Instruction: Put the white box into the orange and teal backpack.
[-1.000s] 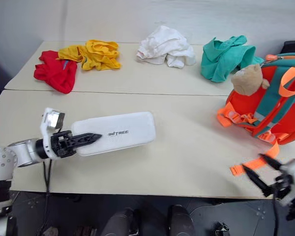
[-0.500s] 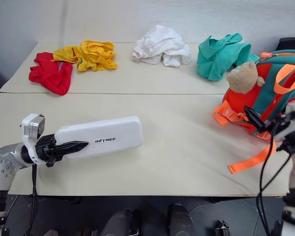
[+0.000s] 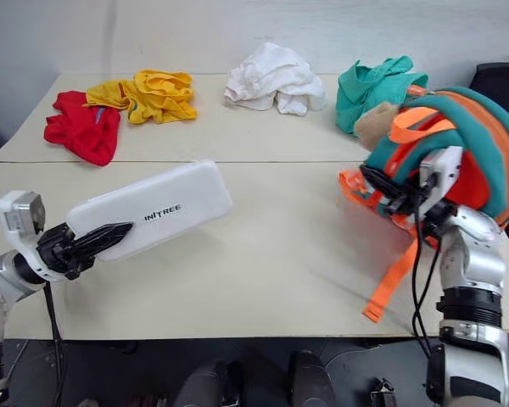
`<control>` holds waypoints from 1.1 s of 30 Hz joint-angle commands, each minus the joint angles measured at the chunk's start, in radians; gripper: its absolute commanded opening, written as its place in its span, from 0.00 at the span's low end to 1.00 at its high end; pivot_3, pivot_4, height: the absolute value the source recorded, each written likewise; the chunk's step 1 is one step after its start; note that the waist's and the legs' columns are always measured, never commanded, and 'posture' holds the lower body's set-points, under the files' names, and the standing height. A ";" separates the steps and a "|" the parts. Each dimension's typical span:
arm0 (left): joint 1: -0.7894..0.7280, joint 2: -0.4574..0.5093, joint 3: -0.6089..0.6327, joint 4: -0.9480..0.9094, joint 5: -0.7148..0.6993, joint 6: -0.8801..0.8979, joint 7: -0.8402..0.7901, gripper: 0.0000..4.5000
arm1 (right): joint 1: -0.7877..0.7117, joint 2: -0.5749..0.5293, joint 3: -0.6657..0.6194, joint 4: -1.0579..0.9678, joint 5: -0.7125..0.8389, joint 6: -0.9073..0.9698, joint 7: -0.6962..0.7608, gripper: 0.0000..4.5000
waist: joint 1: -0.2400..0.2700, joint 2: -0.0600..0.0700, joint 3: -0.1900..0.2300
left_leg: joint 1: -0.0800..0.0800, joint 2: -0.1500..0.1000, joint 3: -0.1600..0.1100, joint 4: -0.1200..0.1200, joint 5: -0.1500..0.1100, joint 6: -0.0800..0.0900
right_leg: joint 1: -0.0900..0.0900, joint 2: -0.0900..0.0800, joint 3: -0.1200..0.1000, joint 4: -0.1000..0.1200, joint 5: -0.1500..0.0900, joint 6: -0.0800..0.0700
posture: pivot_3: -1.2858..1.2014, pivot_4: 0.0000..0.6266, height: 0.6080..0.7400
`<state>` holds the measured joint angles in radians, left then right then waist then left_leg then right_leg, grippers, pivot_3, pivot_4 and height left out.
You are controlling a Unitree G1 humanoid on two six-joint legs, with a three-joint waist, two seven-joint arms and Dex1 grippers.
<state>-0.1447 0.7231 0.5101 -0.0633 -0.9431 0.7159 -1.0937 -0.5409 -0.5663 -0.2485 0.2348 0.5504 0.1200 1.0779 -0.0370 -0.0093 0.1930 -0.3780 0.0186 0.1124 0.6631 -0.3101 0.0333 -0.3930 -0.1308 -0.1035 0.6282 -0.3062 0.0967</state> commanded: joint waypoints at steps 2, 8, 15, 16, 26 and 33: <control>-0.027 0.038 0.085 0.064 -0.026 -0.010 0.014 0.27 | 0.003 0.060 0.108 -0.287 0.108 0.143 -0.003 0.00 | 0.000 0.000 0.000 | 0.000 0.000 0.000 0.000 0.000 -0.001 | -0.001 0.000 0.000 0.000 0.000 0.000 | 0.52 0.24 1.00; -0.026 0.073 0.103 0.133 0.009 -0.024 0.013 0.27 | 0.046 0.087 0.188 -0.558 0.261 0.338 -0.038 0.00 | 0.008 0.001 0.000 | -0.002 0.000 -0.001 -0.001 -0.001 -0.001 | -0.002 0.000 -0.001 0.000 0.000 0.000 | 0.52 0.24 1.00; 0.040 0.100 0.124 0.040 0.008 -0.023 0.006 0.27 | 0.163 -0.068 0.112 -0.705 0.431 0.523 -0.042 0.00 | 0.014 0.000 0.000 | -0.011 -0.002 -0.007 0.000 -0.002 0.001 | -0.006 -0.003 -0.005 -0.003 0.000 0.000 | 0.52 0.24 1.00; 0.045 0.104 0.134 0.013 0.002 -0.023 0.011 0.27 | 0.178 -0.099 0.091 -0.685 0.425 0.527 -0.031 0.00 | 0.013 0.000 0.000 | -0.011 -0.002 -0.007 0.000 -0.002 0.001 | -0.006 -0.003 -0.005 -0.003 0.000 0.000 | 0.52 0.24 1.00; -0.131 0.051 0.029 -0.073 0.062 -0.138 0.090 0.27 | 0.191 -0.157 0.113 -0.559 0.316 0.477 0.050 0.00 | 0.020 -0.001 0.000 | -0.009 -0.003 -0.007 0.001 -0.001 0.001 | -0.004 -0.003 -0.006 -0.004 0.001 0.001 | 0.52 0.24 1.00; -0.333 0.040 -0.168 0.061 0.159 -0.226 -0.043 0.27 | 0.176 -0.138 0.126 -0.535 0.289 0.461 0.063 0.00 | 0.035 -0.001 0.000 | -0.010 -0.003 -0.005 0.002 0.000 0.002 | -0.004 0.000 -0.006 -0.002 0.001 0.002 | 0.52 0.24 1.00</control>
<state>-0.4499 0.7549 0.3524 -0.0129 -0.7970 0.5282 -1.0897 -0.3565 -0.7096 -0.1135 -0.2924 0.8391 0.6032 1.1357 -0.0020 -0.0102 0.1934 -0.3880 0.0154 0.1083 0.6652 -0.3102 0.0353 -0.3971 -0.1307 -0.1096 0.6263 -0.3048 0.0991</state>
